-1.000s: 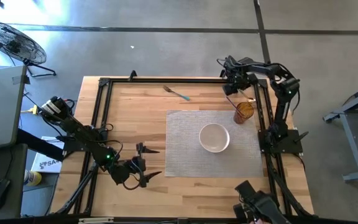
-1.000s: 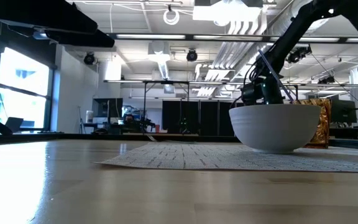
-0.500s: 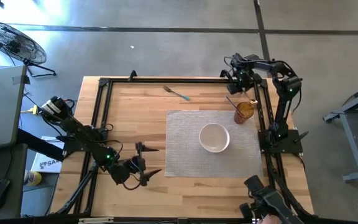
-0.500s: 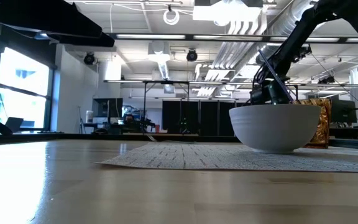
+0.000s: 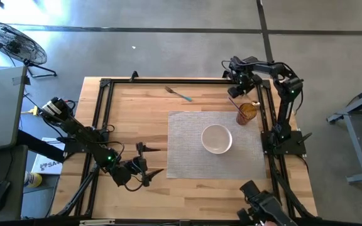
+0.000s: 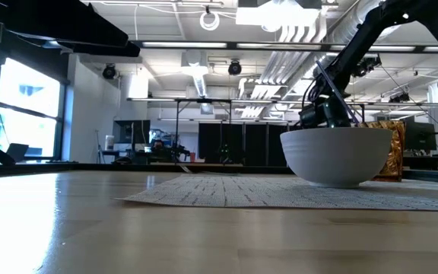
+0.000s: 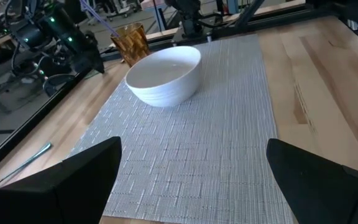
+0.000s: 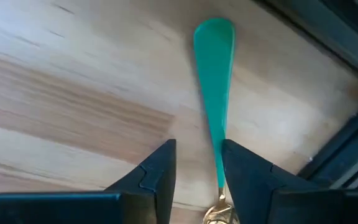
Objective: Pick & Place Utensil
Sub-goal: Put the green spoon into the white bowl on the gray mat
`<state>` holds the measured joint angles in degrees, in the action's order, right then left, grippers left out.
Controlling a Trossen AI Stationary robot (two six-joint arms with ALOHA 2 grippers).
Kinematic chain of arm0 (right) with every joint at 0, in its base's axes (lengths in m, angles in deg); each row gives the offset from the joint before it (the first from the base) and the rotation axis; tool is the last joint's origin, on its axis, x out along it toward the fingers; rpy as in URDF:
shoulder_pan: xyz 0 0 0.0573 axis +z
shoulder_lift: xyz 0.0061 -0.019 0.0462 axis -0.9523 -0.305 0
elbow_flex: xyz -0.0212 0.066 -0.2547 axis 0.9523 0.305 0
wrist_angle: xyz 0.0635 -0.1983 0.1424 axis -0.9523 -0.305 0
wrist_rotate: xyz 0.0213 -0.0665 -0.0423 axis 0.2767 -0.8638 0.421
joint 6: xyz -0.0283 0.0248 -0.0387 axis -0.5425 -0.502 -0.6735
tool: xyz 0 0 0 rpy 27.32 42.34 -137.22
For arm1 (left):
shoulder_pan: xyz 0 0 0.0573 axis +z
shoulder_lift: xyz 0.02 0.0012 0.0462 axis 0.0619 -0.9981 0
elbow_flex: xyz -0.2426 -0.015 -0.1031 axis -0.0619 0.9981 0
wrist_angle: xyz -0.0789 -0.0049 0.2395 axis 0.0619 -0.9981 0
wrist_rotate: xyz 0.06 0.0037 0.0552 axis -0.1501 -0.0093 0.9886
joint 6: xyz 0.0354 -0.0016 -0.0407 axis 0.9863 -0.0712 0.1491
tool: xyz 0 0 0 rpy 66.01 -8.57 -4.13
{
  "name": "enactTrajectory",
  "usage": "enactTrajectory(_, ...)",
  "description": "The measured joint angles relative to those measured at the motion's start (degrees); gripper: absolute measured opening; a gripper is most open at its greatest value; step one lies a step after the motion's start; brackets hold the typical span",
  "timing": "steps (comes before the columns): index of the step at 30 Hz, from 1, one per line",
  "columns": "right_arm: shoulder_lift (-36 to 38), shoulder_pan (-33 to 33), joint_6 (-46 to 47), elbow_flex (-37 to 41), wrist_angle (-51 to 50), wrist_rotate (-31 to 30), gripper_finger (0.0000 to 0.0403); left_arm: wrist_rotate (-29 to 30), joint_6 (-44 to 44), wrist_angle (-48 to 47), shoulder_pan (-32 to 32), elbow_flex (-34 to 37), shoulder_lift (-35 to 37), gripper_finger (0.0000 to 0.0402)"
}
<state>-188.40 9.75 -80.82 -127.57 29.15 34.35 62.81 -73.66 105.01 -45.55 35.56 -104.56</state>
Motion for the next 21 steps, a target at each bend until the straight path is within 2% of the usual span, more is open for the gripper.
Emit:
enactTrajectory(11,2.9,-0.1,-1.2,0.5,-1.2,-3.8,0.0124,-0.4,0.0,0.0,0.0,0.0,0.0,0.0396)
enactTrajectory(21,2.8,-2.1,-3.4,4.5,3.8,-1.9,0.0123,-0.7,0.0,-0.1,0.0,0.0,0.0,0.0396)
